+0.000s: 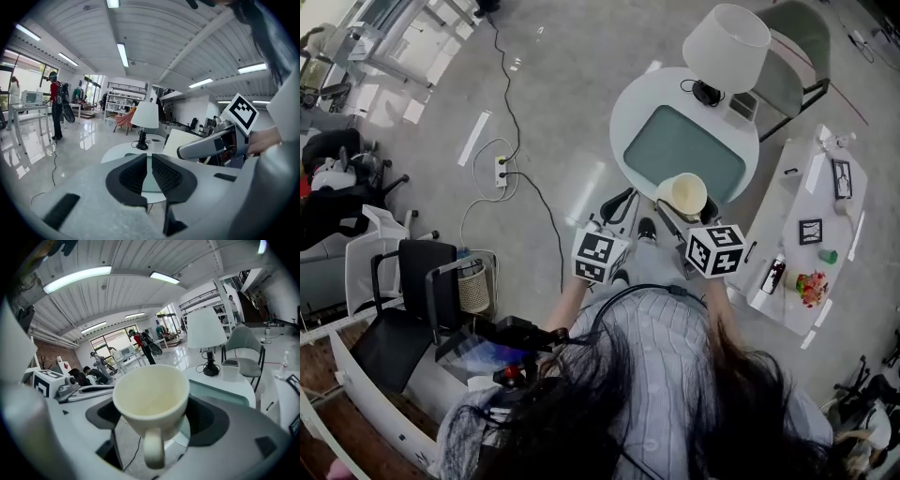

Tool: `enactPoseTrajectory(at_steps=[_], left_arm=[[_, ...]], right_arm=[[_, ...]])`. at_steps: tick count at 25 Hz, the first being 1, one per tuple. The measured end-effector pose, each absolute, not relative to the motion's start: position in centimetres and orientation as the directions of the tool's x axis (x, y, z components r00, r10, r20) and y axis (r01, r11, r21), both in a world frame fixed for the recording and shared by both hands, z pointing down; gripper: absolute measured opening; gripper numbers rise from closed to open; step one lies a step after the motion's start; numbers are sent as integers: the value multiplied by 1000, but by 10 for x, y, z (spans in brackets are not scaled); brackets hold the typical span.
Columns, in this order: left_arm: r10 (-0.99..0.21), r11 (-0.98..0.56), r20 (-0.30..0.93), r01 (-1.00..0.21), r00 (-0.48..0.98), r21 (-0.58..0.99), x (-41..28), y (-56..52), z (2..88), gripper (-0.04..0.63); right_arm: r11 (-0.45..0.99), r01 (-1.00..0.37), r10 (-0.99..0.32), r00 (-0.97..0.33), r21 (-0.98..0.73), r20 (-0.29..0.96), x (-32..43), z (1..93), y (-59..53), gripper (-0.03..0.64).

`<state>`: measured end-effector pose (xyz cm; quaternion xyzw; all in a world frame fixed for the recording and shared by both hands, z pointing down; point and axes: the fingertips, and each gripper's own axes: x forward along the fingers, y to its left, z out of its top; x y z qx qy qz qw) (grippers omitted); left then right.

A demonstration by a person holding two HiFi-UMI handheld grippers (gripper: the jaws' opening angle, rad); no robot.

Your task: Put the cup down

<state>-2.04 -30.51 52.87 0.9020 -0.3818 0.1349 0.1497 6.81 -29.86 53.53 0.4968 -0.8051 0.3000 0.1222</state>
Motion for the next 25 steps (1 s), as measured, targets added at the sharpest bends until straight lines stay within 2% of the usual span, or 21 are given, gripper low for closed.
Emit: enactPoseTrajectory(at_steps=[11,25], left_arm=[[-629,-657,434,-740,645,147,-3,-346,554,20],[-625,-634,460,-754,630,172,13,-373,575,20]], right_arm=[[361,-868,-679,-496,-342,542,90,571,-361,398],[513,-826,-587,-538,-236,606,85,620,-416,399]])
